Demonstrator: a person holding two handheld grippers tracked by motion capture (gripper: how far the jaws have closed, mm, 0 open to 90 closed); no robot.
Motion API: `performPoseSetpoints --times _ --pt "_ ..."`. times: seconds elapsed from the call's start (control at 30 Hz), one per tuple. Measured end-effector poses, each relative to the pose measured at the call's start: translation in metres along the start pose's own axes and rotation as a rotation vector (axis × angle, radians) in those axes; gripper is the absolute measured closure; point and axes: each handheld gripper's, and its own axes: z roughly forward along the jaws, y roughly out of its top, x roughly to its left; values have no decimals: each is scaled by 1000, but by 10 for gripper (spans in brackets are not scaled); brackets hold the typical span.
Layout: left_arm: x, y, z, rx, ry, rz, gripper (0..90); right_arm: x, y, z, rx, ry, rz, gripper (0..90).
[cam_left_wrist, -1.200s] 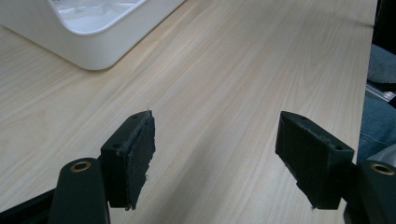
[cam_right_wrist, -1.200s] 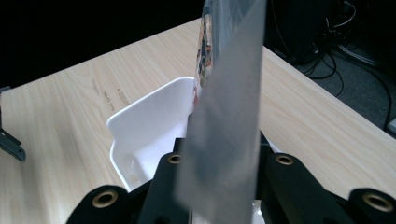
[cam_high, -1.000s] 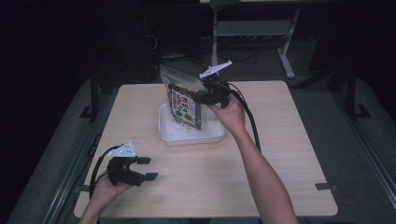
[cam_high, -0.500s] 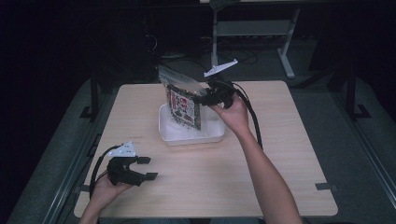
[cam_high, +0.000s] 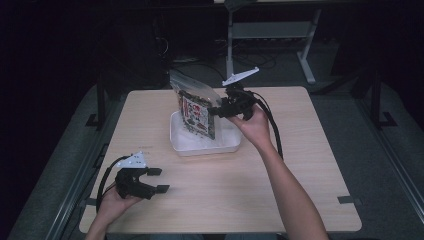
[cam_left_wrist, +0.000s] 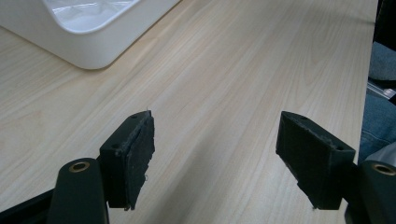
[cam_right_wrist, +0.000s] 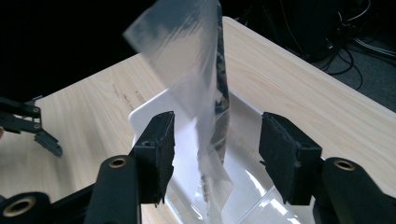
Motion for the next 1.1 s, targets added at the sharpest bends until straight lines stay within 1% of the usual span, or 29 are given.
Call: performPoseSetpoints --times 0.03,0.17,0.3,0.37,0.5,0.6,0.83,0.97,1.03,1.1 --pt "0 0 0 1 1 0 269 1 -1 -2 -2 8 2 440" --pt "0 0 0 2 3 -1 268 1 -5 -4 -1 13 1 432" --pt "0 0 0 5 5 3 267 0 -10 -7 2 29 20 420" --pt "0 0 1 6 3 3 267 0 -13 -9 2 29 16 419" --pt "-1 0 2 10 3 0 266 -1 -17 -11 -5 46 32 414" --pt "-1 1 2 13 11 5 265 -3 -23 -15 0 48 41 405" --pt "0 0 1 10 19 8 264 -7 -34 -26 -1 33 57 399" --pt "0 0 1 12 19 5 265 -9 -39 -31 -5 37 70 393" --pt "0 0 2 14 18 6 264 -9 -44 -34 -2 26 71 392" --pt "0 1 2 17 19 9 264 -12 -51 -36 -5 34 90 390"
